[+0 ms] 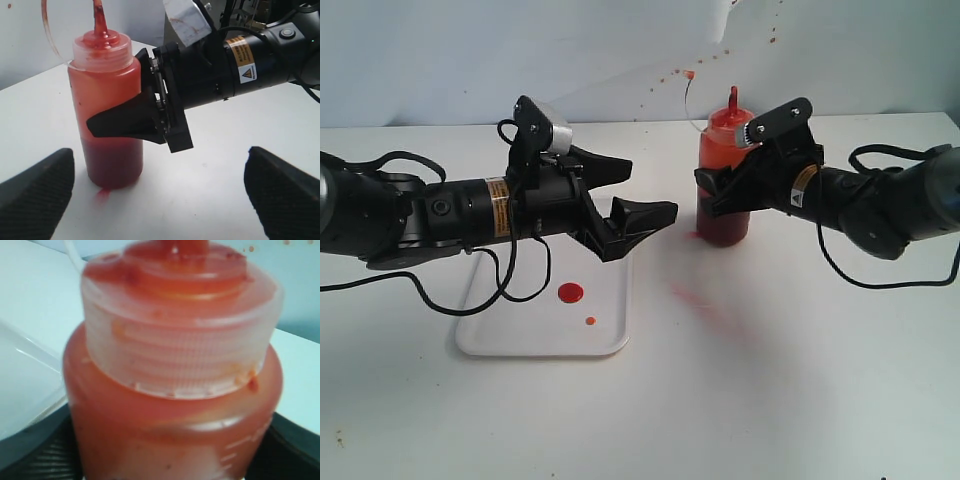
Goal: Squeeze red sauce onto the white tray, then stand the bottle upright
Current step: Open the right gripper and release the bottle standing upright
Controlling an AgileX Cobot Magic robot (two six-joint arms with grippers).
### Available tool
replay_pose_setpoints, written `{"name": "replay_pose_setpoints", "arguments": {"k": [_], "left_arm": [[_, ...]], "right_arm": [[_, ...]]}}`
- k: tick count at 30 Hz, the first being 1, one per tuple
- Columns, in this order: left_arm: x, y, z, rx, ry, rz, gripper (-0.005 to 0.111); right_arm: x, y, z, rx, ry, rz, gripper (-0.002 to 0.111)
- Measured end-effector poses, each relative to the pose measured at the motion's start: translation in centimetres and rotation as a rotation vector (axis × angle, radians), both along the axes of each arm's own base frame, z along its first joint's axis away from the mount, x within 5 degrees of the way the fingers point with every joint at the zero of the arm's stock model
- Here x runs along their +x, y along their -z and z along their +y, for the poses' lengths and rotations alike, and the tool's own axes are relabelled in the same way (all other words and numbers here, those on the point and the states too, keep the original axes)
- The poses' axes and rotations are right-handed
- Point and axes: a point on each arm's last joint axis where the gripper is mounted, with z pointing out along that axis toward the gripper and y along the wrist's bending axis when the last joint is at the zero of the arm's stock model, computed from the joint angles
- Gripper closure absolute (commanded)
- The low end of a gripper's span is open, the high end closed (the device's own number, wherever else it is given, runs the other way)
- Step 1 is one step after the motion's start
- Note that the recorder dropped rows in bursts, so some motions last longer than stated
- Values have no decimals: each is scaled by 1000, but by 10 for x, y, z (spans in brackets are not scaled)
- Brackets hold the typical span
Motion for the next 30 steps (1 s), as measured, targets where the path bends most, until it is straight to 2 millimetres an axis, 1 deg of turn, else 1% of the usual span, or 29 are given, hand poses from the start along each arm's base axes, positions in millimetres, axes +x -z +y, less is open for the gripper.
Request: {"name": "replay_pose_setpoints", "arguments": {"k": [4,19,20,22,25,26,27,30], "left_arm": [[0,0,0,0,0,0,21],[0,0,0,0,0,0,21],[0,0,0,0,0,0,21],[0,0,0,0,0,0,21],[0,0,0,0,0,0,21],[0,0,0,0,0,0,21],[0,0,0,0,0,0,21],[0,0,0,0,0,0,21]], "right_arm": [[-2,-1,3,-5,-38,-8,108],[-3,-1,6,17,-46,5,108],[-3,-1,6,17,-46,5,108],[-3,-1,6,17,-46,5,102],[-2,-1,5,24,-37,7,84],[-2,-1,5,29,-30,8,74],[-2,-1,5,32,-23,10,62],[-2,-1,5,39,-9,16,20]]}}
